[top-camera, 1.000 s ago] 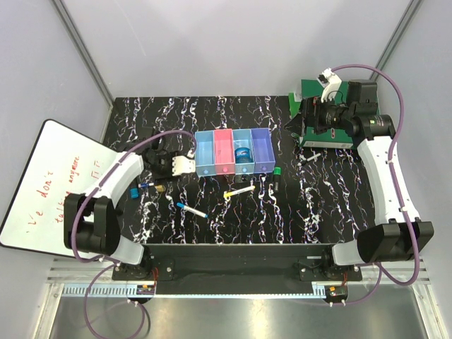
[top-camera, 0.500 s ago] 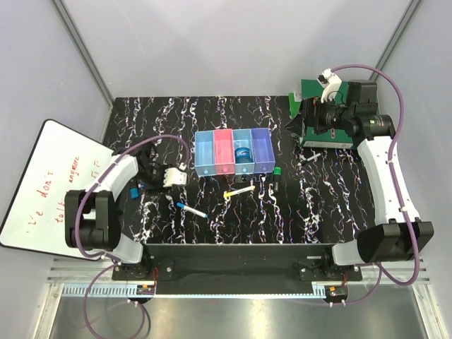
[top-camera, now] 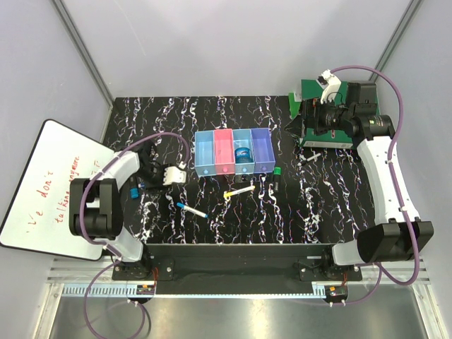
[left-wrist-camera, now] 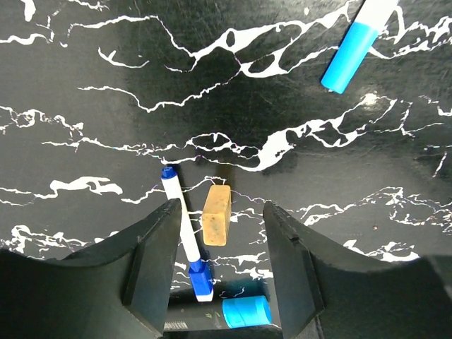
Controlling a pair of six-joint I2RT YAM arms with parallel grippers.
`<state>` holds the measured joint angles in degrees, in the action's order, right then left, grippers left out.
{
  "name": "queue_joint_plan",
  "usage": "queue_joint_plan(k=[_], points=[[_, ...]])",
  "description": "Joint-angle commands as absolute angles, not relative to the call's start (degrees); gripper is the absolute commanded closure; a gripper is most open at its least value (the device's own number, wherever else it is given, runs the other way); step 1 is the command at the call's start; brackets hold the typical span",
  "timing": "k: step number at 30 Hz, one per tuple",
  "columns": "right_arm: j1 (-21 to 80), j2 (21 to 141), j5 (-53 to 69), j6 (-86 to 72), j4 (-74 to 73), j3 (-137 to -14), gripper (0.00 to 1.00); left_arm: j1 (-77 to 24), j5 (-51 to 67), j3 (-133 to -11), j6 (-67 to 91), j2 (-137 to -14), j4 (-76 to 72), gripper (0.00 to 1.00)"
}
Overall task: Sort the stationery into containers
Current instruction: Pick up the stationery from the center of the board.
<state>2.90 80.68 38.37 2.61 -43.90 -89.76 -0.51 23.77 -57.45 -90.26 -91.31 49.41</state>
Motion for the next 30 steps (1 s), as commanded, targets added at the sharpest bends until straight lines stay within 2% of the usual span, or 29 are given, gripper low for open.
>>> queue_joint_plan(k=[1,6,11,13,14,16,20,21,22,30], points=[[3.3,79.4,37.8,2.8,-43.6,-89.9,0.0,0.0,23.5,-59.8,-92.0,-92.3,48.0,0.46],[3.3,79.4,37.7,2.7,-43.6,-90.2,0.0,1.1,22.5,-60.1,-92.5,-93.2,47.6,0.48],[3.3,79.5,37.4,2.7,-43.7,-90.5,0.0,1.7,21.3,-60.2,-92.5,-94.3,47.6,0.57],[3.3,79.6,37.3,2.6,-43.7,-90.9,0.0,1.9,20.9,-60.0,-92.8,-94.5,47.6,0.63],[3.3,79.7,37.4,2.5,-43.8,-91.0,0.0,1.8,20.7,-59.9,-93.0,-94.7,47.5,0.72],[3.3,79.8,37.3,2.5,-43.7,-91.2,0.0,1.9,20.8,-59.9,-93.0,-94.8,47.5,0.8],[3.3,80.3,37.3,2.5,-43.7,-91.8,0.0,2.0,21.7,-59.9,-92.9,-94.1,47.8,0.88],[3.3,80.3,37.3,2.5,-43.7,-91.8,0.0,2.0,22.0,-59.9,-93.1,-94.1,47.9,0.95],[3.3,80.3,37.2,2.5,-43.7,-91.9,0.0,2.0,22.0,-59.9,-93.0,-94.0,48.1,0.99],[3.3,80.3,37.0,2.8,-43.7,-91.8,0.0,1.0,27.7,-64.7,-91.1,-89.0,55.9,1.0]])
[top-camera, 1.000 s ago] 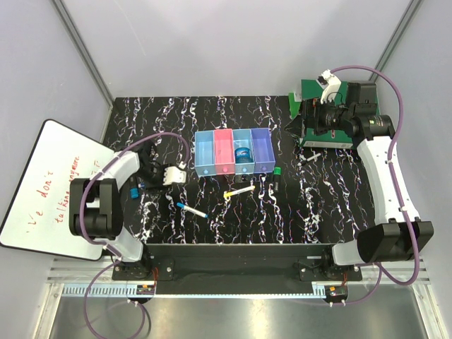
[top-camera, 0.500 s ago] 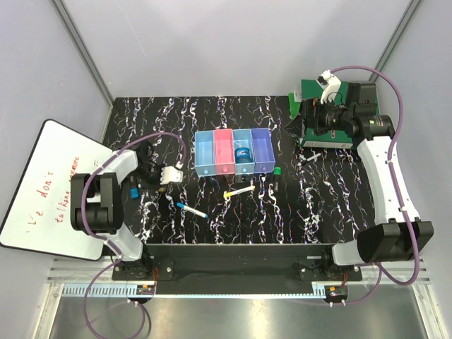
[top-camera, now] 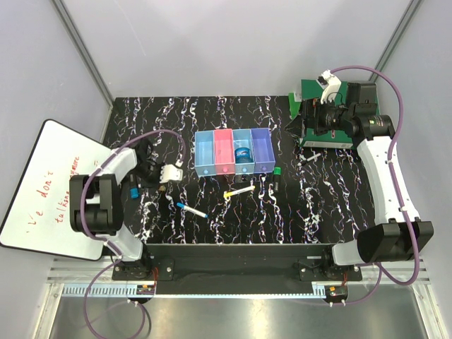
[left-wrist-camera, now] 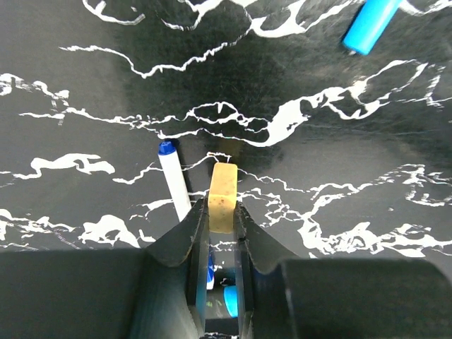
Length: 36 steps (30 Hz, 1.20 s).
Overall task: Sort the stationery into containers
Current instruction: Pick up the stationery from the center of the board, then place the pen in the storage box.
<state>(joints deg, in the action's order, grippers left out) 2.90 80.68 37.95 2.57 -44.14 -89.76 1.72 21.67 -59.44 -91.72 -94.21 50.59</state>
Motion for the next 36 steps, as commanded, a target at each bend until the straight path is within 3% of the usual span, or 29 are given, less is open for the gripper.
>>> queue_joint_plan(k=[1,9,16,25,36], points=[[3.3,80.3,37.0,2.8,-43.7,-91.8,0.0,0.3,28.8,-65.6,-90.3,-88.3,56.8,1.0],[3.3,80.6,35.7,3.3,-43.4,-92.5,0.0,-9.6,37.3,-78.3,-77.2,-88.4,56.8,1.0],[3.3,80.6,33.6,3.2,-43.1,-91.8,0.0,-19.5,33.0,-91.5,-66.5,-103.0,45.7,1.0],[3.2,79.8,32.7,3.2,-42.9,-90.8,0.0,-25.9,28.3,-118.7,-62.1,-124.0,42.7,1.0],[3.1,79.5,33.2,3.1,-42.5,-90.2,0.0,-29.0,24.8,-117.9,-64.7,-128.3,39.1,1.0]])
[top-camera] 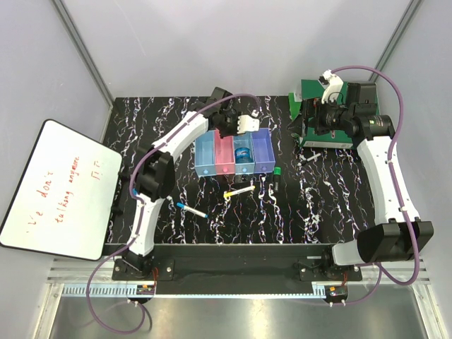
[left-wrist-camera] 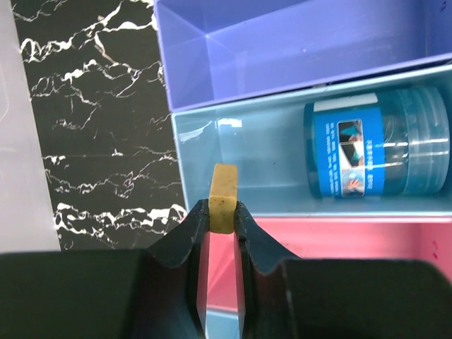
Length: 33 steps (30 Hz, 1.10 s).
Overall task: Sort the stationery into containers
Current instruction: Place the pen in the storage box.
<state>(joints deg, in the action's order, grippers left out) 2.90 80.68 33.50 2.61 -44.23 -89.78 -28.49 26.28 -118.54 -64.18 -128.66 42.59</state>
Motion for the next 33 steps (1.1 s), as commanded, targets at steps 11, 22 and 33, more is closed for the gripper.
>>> queue_joint_plan(k=[11,22,33], points=[[3.2,78.9,33.7,2.5,-42.5,-90.1,0.0,-30.1,22.0,-114.3,-64.9,-129.5,35.3,0.86],[3.1,79.0,34.0,2.6,-42.5,-90.0,0.0,-30.9,20.8,-112.3,-63.7,-129.6,31.4,0.44],[3.1,78.0,33.4,1.8,-42.5,-86.8,0.0,-31.1,16.7,-111.0,-51.7,-119.7,24.3,0.43]])
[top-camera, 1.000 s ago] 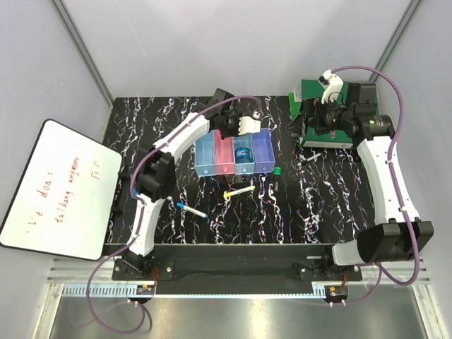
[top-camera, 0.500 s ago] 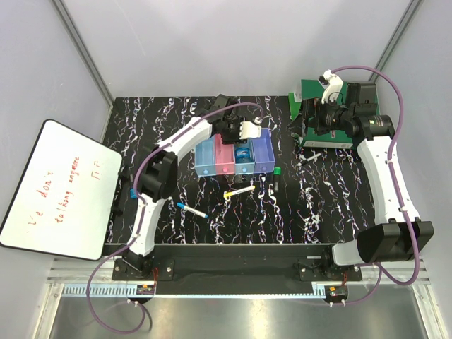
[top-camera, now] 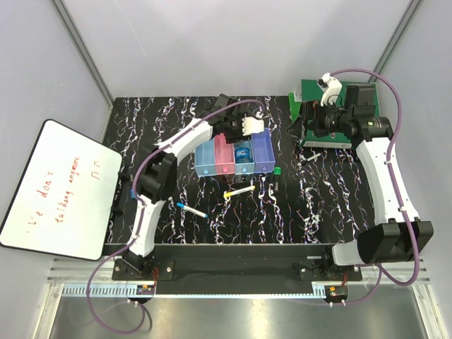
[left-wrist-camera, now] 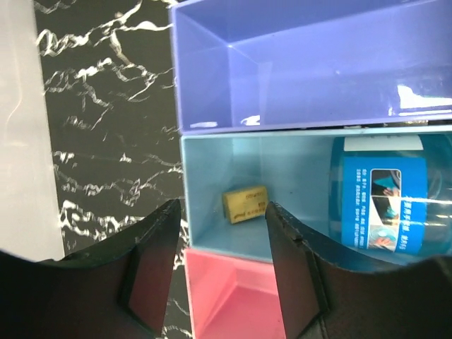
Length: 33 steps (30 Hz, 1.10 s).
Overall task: Sort the stationery into containers
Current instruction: Place the pen in the storage box, then pick up the pen from the center of the board.
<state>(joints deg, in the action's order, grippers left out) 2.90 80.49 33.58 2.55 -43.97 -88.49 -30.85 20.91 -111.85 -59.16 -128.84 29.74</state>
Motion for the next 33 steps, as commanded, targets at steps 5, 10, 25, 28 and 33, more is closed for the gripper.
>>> queue_joint_plan(k=[5,10,25,28,33], points=[[3.1,76.7,30.4,3.8,-44.6,-80.0,0.0,-29.4,9.8,-97.6,-44.9,-107.0,24.8,0.31],[3.0,76.0,24.4,6.0,-45.8,-72.1,0.0,-25.6,8.3,-82.8,-41.9,-94.3,25.5,0.25],[1.1,84.2,1.0,-2.0,-41.5,-65.4,0.07,-20.4,5.1,-67.9,-39.2,-72.9,29.6,0.19],[0.9,87.4,-1.1,2.9,-39.1,-68.1,0.08,-20.2,5.1,-67.1,-39.5,-72.2,29.8,0.19],[0.8,91.7,-1.4,2.3,-37.2,-71.1,0.18,-20.0,4.9,-66.5,-39.7,-72.2,29.9,0.19]])
